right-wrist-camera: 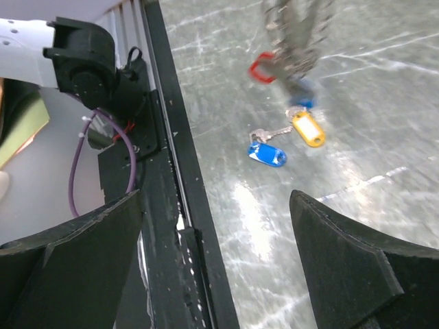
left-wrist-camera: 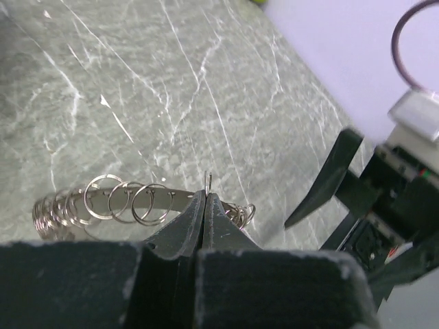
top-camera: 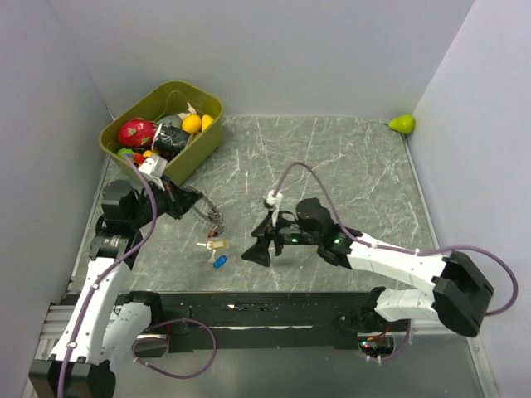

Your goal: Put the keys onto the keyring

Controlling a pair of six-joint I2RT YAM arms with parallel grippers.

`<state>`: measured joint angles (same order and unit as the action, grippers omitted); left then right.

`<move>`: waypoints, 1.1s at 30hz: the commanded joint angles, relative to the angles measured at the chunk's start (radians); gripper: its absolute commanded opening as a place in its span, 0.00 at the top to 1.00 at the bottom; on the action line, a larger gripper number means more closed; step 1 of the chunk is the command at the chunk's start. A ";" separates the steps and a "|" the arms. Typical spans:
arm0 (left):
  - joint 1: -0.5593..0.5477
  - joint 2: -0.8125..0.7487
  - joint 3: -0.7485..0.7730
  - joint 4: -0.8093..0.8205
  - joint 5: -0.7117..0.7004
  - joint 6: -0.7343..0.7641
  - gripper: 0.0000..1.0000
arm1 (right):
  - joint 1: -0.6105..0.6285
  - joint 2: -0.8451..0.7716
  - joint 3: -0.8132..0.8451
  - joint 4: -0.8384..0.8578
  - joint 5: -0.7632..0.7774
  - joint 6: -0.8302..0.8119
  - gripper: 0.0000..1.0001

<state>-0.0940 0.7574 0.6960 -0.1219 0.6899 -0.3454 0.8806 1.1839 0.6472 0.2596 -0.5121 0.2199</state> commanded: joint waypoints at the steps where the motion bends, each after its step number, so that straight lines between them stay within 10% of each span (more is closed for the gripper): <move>1: 0.085 0.006 0.019 0.114 0.103 -0.055 0.99 | 0.076 0.107 0.129 -0.075 0.150 -0.019 0.09; 17: 0.404 0.010 -0.065 0.326 0.192 -0.247 0.99 | 0.196 0.500 0.358 -0.065 0.287 0.165 0.27; 33: 0.430 -0.023 -0.078 0.343 0.238 -0.248 0.99 | 0.195 0.750 0.546 -0.151 0.248 0.231 0.48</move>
<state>0.3305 0.7597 0.6079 0.1543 0.8978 -0.5884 1.0752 1.9141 1.1404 0.1310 -0.2604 0.4335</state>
